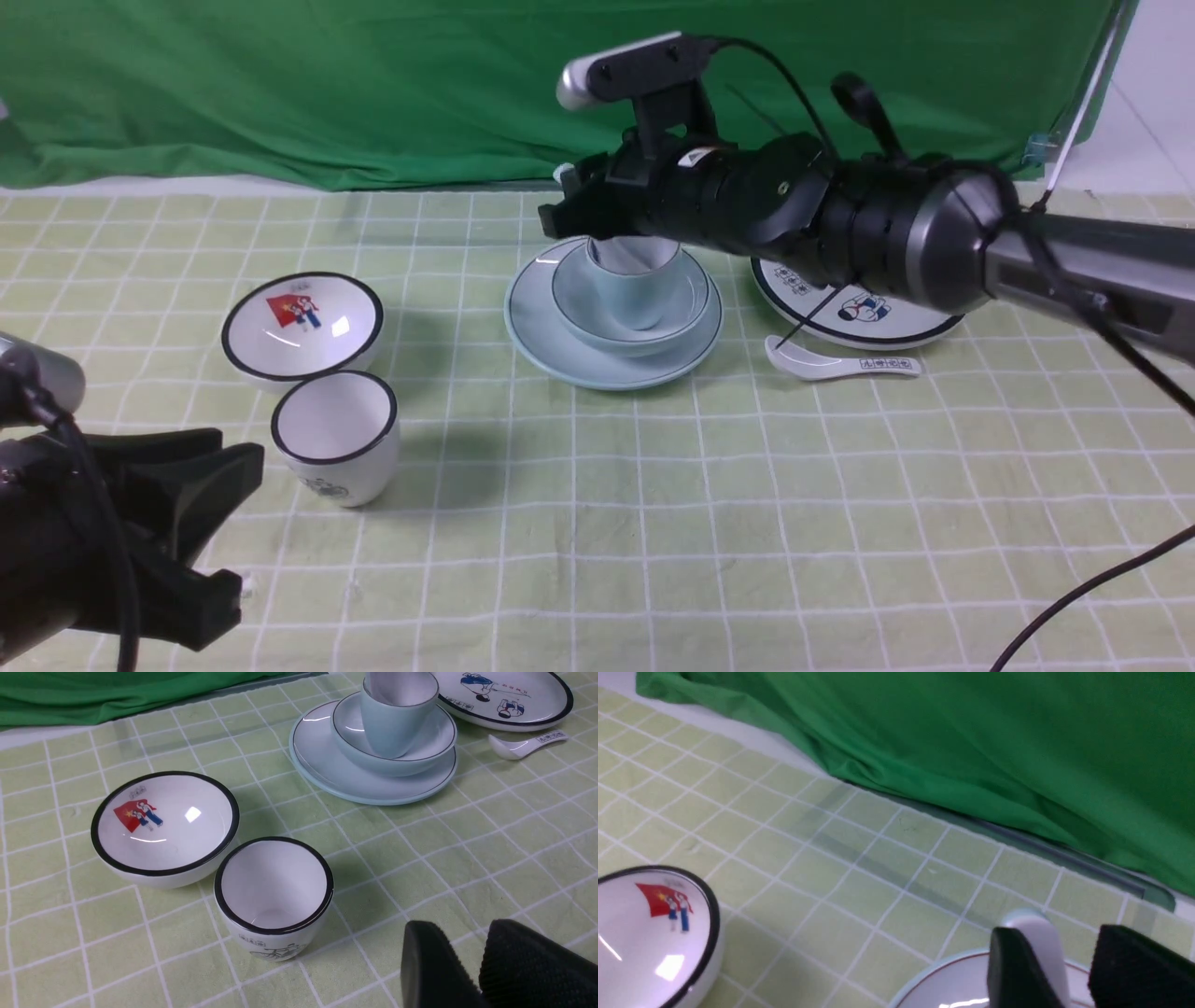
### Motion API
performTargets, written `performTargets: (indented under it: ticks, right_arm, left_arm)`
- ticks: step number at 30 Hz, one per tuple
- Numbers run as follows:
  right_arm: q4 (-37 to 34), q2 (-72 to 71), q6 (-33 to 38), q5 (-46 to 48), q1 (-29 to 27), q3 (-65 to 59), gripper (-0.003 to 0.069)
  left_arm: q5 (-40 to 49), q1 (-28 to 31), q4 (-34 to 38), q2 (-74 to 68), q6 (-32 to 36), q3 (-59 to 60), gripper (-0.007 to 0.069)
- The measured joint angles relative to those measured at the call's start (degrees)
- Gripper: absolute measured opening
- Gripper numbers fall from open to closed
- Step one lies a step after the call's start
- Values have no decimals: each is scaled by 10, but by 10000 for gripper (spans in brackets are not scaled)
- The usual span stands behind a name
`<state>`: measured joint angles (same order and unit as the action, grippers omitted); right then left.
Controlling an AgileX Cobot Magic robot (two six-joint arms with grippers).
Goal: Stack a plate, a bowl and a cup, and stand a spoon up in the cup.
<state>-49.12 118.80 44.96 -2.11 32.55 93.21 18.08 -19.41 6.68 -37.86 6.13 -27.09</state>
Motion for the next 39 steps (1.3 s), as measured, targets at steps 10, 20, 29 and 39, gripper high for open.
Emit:
performTargets:
  ticks: [10,20,29,39]
  right_arm:
    - [181,-217,-95,236,-78,1,22]
    - [552,-455,-302,362,-200,-114,13]
    - [554,-716,-312,56,-204,-515,13]
    - [554,-931,-463,-268,-204,-880,22]
  left_arm:
    - [-6,0,0,0,0,0,141]
    - [-8,0,0,0,0,0,151]
    - [-9,0,0,0,0,0,158]
    - [-9,0,0,0,0,0,168]
